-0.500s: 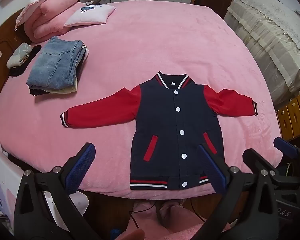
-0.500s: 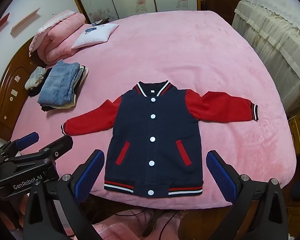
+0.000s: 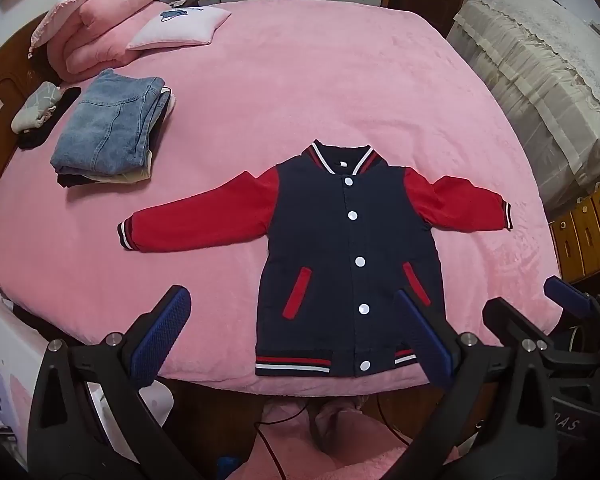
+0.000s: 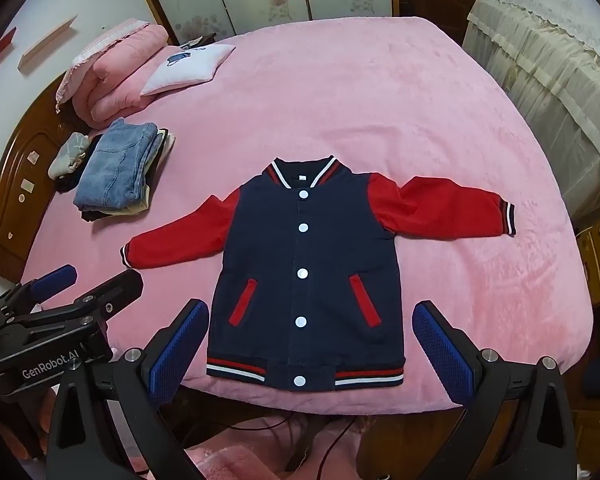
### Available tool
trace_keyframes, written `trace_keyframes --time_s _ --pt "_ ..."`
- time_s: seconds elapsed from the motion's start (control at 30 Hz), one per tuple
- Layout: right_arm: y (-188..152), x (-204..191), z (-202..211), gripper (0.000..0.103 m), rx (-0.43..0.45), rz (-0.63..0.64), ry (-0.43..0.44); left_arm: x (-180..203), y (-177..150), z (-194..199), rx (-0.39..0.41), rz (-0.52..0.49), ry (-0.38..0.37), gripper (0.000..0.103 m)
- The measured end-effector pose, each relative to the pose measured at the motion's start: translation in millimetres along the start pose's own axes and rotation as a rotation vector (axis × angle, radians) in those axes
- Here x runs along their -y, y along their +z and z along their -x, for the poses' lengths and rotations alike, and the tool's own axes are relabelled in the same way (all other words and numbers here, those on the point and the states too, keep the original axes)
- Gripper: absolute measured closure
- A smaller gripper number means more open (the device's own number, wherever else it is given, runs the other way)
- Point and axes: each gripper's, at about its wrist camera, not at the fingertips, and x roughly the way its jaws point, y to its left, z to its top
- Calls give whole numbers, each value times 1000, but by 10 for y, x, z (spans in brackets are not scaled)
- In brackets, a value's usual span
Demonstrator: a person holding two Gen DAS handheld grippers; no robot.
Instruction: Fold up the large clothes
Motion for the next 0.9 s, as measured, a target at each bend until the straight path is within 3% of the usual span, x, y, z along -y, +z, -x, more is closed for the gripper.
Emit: trace_keyframes --time_s 0.4,0.73,0.9 --pt "-126 -8 137 0 10 18 -38 -30 0 14 13 1 2 3" --pt "-277 193 414 0 47 24 -40 287 -244 224 33 -14 11 3" --pt "-427 365 618 0 77 42 -34 383 -394 310 40 33 -10 3"
